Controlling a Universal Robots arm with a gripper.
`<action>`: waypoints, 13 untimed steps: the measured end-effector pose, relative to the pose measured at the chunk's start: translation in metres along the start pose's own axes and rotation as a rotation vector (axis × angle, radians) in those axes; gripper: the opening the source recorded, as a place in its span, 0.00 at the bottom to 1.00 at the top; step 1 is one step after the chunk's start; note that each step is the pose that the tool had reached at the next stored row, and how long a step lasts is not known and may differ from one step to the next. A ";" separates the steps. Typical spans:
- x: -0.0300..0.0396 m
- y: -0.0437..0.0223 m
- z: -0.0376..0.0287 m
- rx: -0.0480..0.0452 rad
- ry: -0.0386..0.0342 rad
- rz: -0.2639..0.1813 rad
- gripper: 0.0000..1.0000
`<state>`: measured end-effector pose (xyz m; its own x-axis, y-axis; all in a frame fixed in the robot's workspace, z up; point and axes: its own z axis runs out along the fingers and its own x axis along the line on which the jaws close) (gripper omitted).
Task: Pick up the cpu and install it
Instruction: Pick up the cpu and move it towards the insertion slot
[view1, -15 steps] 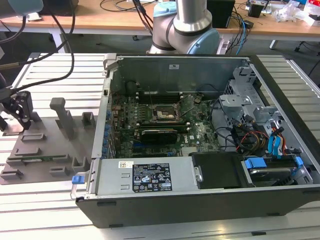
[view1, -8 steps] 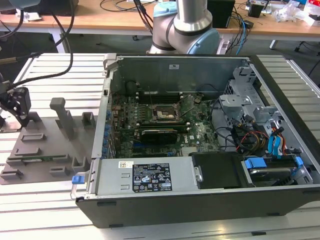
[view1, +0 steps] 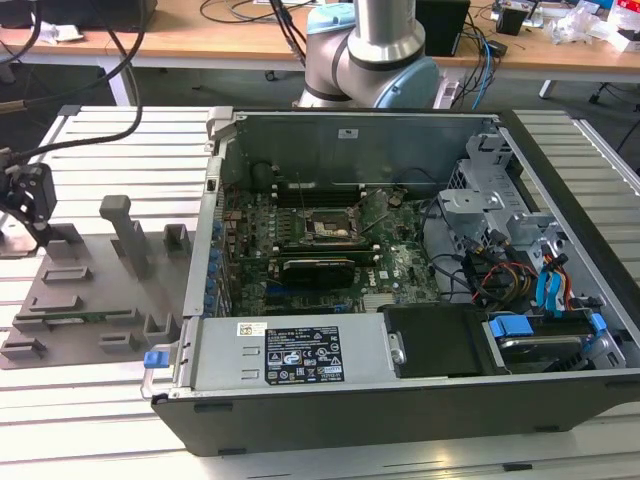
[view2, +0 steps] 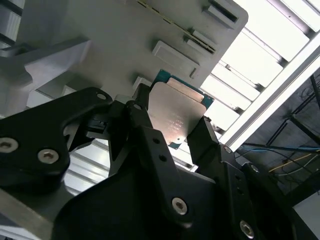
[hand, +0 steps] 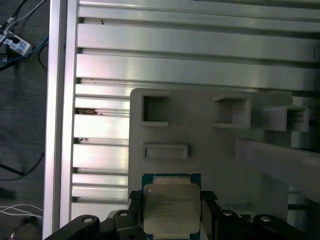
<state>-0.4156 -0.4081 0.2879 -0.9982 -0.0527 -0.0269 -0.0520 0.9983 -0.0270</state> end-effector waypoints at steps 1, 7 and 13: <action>0.0000 0.0000 -0.0013 0.0000 -0.0001 0.000 0.55; -0.0006 -0.0006 -0.0214 0.0000 0.0000 0.000 0.55; -0.0007 -0.0007 -0.0262 0.0000 -0.0001 0.000 0.55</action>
<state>-0.4156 -0.4081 0.3141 -0.9982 -0.0527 -0.0270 -0.0519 0.9983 -0.0270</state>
